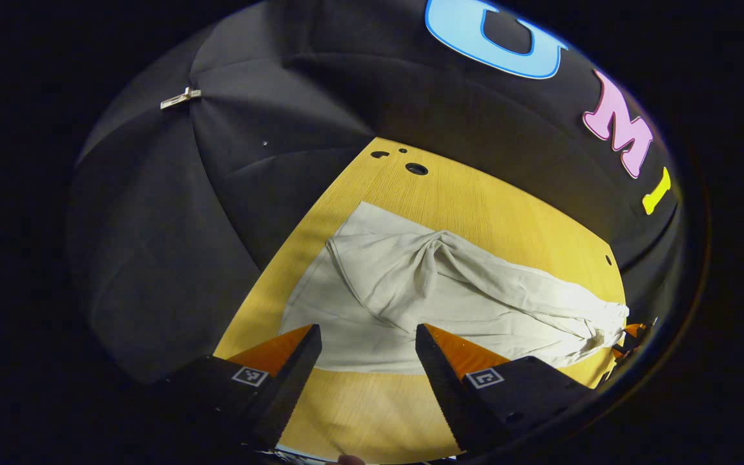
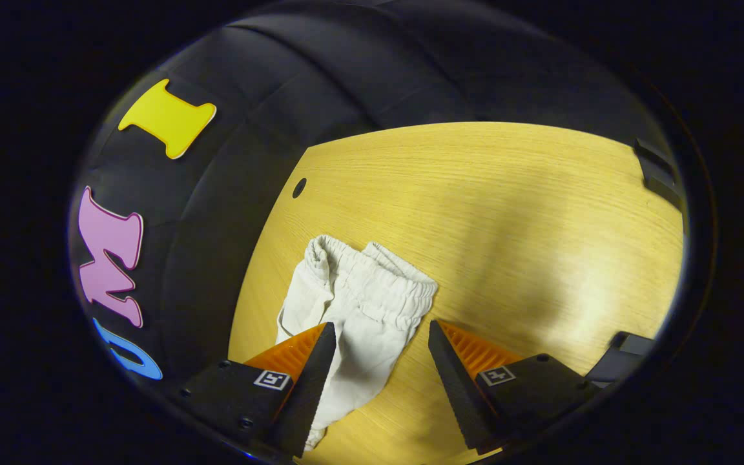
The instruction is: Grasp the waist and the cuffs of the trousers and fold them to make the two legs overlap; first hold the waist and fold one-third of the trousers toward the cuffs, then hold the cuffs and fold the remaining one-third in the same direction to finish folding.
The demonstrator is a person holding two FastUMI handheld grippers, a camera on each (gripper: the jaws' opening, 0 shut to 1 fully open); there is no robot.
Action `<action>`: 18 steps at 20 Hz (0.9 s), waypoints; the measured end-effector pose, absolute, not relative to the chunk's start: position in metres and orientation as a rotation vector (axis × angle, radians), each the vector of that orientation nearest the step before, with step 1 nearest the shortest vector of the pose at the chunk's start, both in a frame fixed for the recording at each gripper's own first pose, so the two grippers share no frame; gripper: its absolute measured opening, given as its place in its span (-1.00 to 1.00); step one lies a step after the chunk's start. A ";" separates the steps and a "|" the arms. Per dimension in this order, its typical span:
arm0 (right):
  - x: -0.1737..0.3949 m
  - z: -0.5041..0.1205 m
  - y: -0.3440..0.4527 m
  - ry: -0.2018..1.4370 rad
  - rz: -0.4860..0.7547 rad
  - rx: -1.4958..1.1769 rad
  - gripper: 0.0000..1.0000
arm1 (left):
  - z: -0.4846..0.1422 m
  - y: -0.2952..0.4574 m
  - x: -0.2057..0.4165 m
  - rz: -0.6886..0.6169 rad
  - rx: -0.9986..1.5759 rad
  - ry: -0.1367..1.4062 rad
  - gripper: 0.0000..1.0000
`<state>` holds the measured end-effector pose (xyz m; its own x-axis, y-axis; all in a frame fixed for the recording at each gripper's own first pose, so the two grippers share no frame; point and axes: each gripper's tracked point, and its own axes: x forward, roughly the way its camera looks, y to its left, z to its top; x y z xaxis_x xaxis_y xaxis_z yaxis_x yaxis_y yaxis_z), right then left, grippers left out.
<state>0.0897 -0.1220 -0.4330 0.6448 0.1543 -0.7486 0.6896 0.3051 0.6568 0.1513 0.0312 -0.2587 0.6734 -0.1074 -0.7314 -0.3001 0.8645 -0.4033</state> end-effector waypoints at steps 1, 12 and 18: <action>0.094 -0.432 -0.120 0.821 -0.428 1.295 0.80 | -0.261 0.029 0.151 0.113 -0.537 0.839 0.90; 0.073 -0.457 -0.130 0.858 -0.580 1.271 -0.87 | -0.269 0.017 0.149 0.178 -0.693 0.851 0.91; 0.076 -0.458 -0.127 0.850 -0.547 1.276 -0.87 | -0.284 0.004 0.144 0.265 -1.059 0.884 0.90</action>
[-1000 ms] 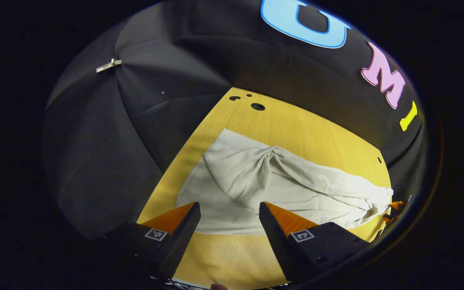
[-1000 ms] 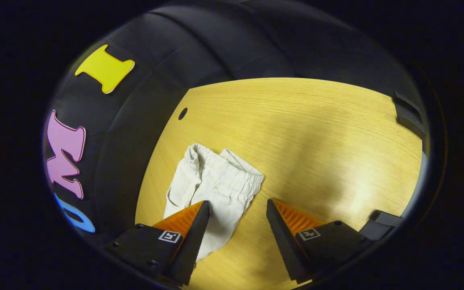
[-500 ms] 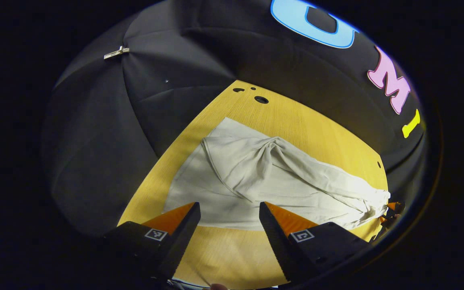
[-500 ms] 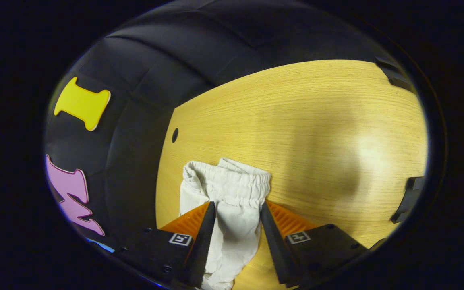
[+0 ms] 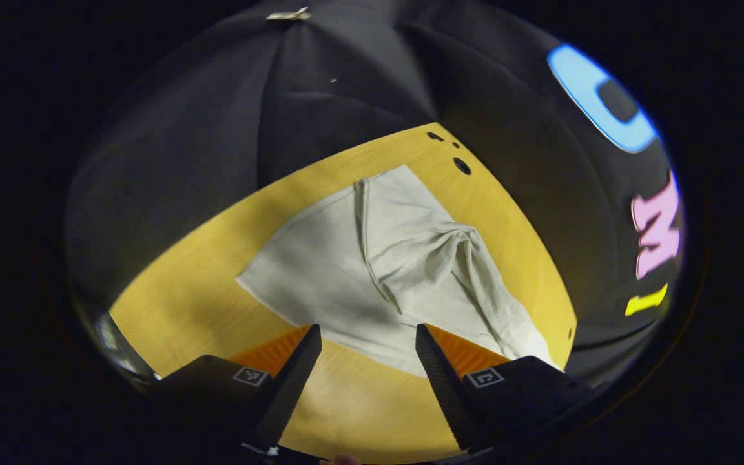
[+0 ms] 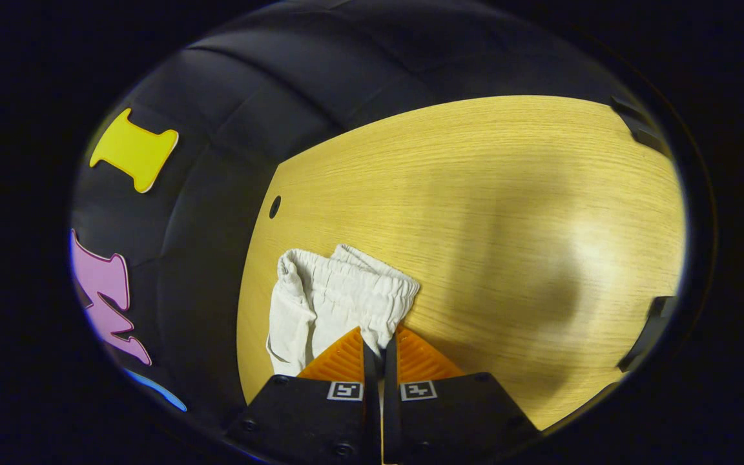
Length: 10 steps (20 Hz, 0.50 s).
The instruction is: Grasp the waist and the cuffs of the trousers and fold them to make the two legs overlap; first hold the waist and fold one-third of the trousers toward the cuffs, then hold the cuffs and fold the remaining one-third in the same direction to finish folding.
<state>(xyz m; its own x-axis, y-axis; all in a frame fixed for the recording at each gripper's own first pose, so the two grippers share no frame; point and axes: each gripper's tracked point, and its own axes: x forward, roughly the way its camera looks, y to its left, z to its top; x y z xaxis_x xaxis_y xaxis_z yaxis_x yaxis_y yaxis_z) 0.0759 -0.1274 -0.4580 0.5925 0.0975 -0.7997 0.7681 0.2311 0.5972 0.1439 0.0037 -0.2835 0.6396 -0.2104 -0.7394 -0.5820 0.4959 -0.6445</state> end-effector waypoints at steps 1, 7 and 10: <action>0.076 -0.458 -0.127 0.851 -0.542 1.274 -0.87 | -0.287 0.004 0.146 0.279 -1.094 0.879 0.80; 0.077 -0.457 -0.128 0.855 -0.526 1.270 -0.87 | -0.287 0.020 0.184 0.353 -1.239 0.837 0.82; 0.077 -0.457 -0.128 0.855 -0.527 1.268 -0.87 | -0.290 0.023 0.200 0.393 -1.282 0.845 0.89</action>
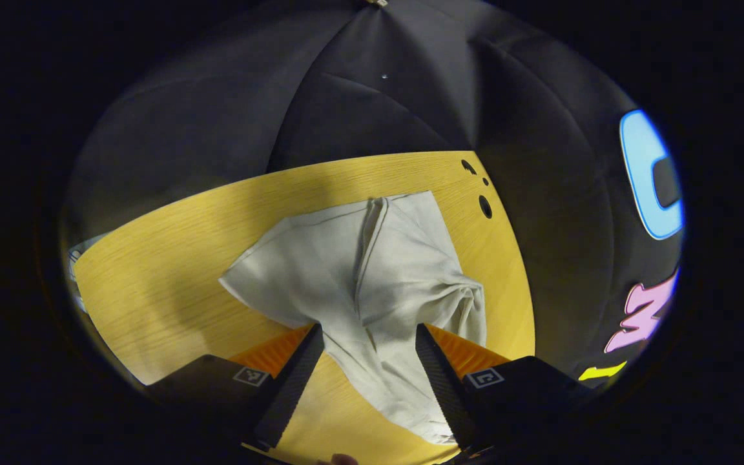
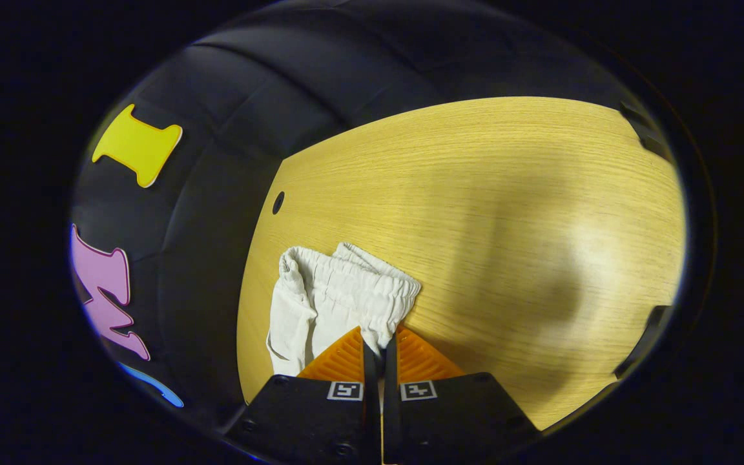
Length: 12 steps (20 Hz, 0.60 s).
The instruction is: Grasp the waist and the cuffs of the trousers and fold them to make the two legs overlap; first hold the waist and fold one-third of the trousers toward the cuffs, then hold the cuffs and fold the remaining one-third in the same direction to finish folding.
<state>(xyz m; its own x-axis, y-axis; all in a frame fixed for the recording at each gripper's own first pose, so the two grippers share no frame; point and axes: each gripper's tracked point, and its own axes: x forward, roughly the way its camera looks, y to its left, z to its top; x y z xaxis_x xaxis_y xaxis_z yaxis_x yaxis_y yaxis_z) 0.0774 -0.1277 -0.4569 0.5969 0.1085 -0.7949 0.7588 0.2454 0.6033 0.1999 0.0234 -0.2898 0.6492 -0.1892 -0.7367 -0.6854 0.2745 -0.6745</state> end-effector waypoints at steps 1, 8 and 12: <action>0.078 -0.457 -0.128 0.853 -0.526 1.267 -0.87 | -0.290 0.026 0.207 0.413 -1.274 0.853 0.85; 0.077 -0.456 -0.128 0.841 -0.521 1.257 -0.88 | -0.308 0.030 0.211 0.522 -1.235 0.914 -0.68; 0.084 -0.429 -0.135 0.734 -0.459 1.278 -0.87 | -0.304 0.027 0.207 0.487 -1.418 0.815 -0.87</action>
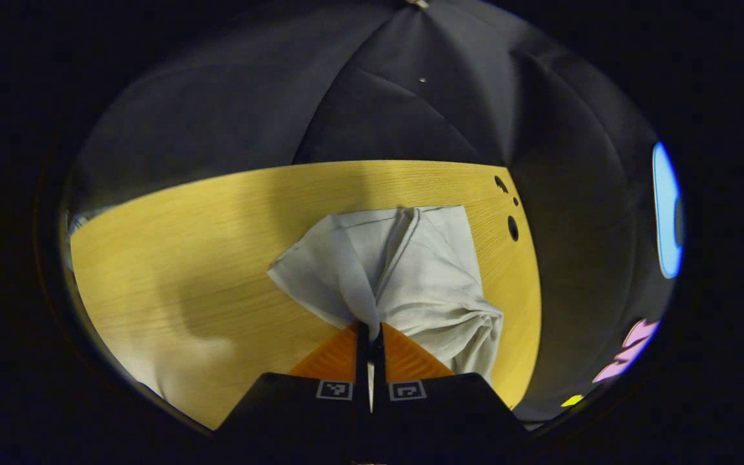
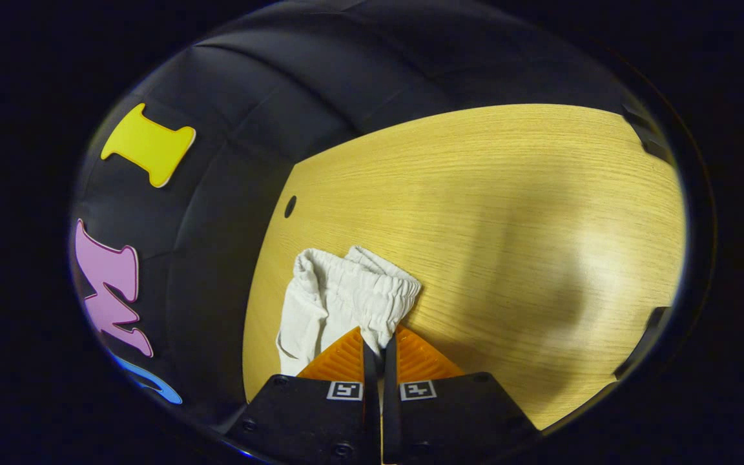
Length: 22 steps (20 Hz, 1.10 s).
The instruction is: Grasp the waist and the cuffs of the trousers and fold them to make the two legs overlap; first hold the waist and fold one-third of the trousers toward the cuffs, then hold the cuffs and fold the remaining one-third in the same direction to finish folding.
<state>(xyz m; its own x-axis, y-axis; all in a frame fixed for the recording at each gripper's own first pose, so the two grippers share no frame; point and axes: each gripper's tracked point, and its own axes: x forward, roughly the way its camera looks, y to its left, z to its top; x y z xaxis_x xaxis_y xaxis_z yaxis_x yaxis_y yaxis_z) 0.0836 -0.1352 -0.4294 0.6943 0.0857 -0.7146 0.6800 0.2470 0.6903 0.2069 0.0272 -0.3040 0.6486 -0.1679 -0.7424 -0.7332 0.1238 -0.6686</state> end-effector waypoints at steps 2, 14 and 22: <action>0.091 -0.410 -0.135 0.672 -0.408 1.269 -0.88 | -0.304 0.025 0.200 0.457 -1.433 0.796 -0.87; 0.138 -0.270 -0.037 0.494 -0.010 1.162 -0.88 | -0.293 0.016 0.196 0.359 -1.498 0.722 -0.87; 0.139 -0.249 0.109 0.600 0.187 1.070 -0.88 | -0.291 0.019 0.194 0.316 -1.515 0.723 -0.88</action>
